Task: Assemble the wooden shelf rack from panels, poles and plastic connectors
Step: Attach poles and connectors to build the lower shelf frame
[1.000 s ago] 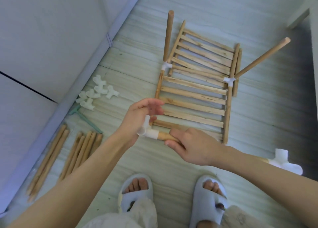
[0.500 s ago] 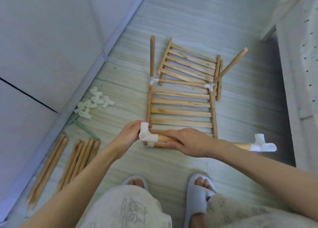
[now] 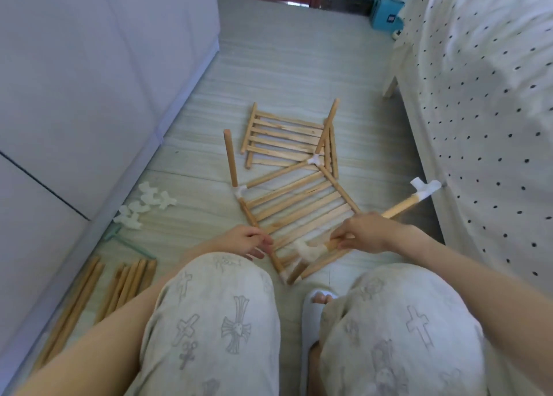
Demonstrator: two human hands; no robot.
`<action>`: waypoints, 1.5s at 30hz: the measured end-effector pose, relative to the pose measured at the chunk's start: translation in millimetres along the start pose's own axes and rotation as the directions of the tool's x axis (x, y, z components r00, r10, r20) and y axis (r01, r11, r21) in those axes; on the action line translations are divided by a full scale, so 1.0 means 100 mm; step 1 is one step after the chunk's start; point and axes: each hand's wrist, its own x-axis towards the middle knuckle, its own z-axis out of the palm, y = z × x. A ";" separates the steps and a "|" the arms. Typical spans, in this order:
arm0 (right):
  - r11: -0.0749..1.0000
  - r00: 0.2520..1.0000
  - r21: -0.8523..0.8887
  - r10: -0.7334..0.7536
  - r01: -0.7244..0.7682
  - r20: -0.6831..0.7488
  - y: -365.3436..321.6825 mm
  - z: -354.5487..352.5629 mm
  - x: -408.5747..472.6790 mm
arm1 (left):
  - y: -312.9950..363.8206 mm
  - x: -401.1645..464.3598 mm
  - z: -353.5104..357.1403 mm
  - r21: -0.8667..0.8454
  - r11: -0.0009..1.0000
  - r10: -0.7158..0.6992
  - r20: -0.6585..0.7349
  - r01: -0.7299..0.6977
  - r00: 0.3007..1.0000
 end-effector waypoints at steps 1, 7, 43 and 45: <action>0.999 0.999 0.001 0.041 -0.041 -0.002 0.10 0.00 -0.07 | 0.02 0.00 -0.03 0.025 1.000 0.012 -0.041 -0.011 0.999; 0.922 0.934 0.155 0.352 -0.356 0.055 0.56 0.09 -0.25 | 0.14 0.13 -0.35 0.065 0.987 0.159 -0.399 -0.145 0.903; 0.586 0.689 0.686 0.705 -0.431 -0.169 0.36 -0.06 0.43 | -0.02 0.23 -0.77 0.463 0.886 0.178 -0.269 -0.035 0.947; 0.724 0.678 0.513 0.660 -0.461 -0.323 0.30 -0.08 0.51 | 0.06 0.41 -0.84 0.540 0.841 0.213 -0.272 -0.034 0.938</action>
